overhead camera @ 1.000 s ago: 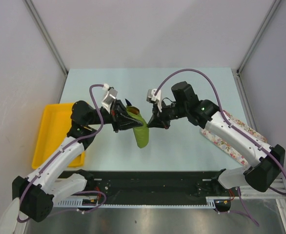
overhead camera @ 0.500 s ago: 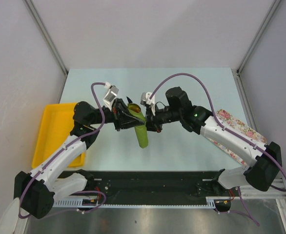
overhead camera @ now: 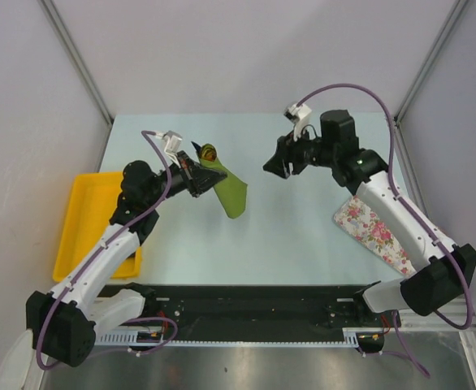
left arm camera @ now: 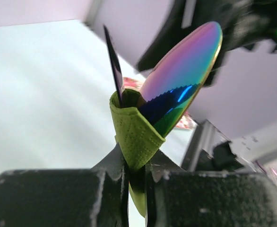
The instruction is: Place the utensils on the paper napkin and roll it up
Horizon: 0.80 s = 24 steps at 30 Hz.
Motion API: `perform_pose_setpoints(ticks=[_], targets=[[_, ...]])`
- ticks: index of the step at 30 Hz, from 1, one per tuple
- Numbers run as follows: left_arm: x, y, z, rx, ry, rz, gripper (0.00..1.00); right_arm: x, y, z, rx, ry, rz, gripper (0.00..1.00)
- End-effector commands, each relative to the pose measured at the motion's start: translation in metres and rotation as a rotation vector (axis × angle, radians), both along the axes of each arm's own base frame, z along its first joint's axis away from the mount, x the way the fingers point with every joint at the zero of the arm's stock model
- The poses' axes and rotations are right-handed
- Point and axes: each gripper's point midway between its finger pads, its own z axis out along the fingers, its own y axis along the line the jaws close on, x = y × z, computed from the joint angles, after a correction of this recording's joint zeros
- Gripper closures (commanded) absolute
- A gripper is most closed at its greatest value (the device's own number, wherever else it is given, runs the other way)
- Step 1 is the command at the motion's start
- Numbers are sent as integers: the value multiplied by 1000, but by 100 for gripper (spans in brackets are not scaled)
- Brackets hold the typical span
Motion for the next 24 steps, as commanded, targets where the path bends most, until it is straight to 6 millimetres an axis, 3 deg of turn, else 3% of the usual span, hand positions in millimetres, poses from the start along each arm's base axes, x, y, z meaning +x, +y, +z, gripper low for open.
perform_pose_setpoints(ticks=[1, 4, 13, 19, 24], targets=[[31, 16, 23, 14, -68, 177, 100, 3, -3, 50, 100, -6, -54, 41], [35, 13, 30, -8, -61, 169, 100, -9, 13, 60, 167, 27, 2, 34], [20, -1, 50, -112, -57, 41, 100, -36, 66, 44, 240, 107, 189, 23], [3, -7, 65, -147, -102, -48, 100, -56, 82, 30, 221, 94, 291, 17], [-11, -9, 74, -156, -153, -121, 100, -65, 87, 28, 225, 97, 328, 19]])
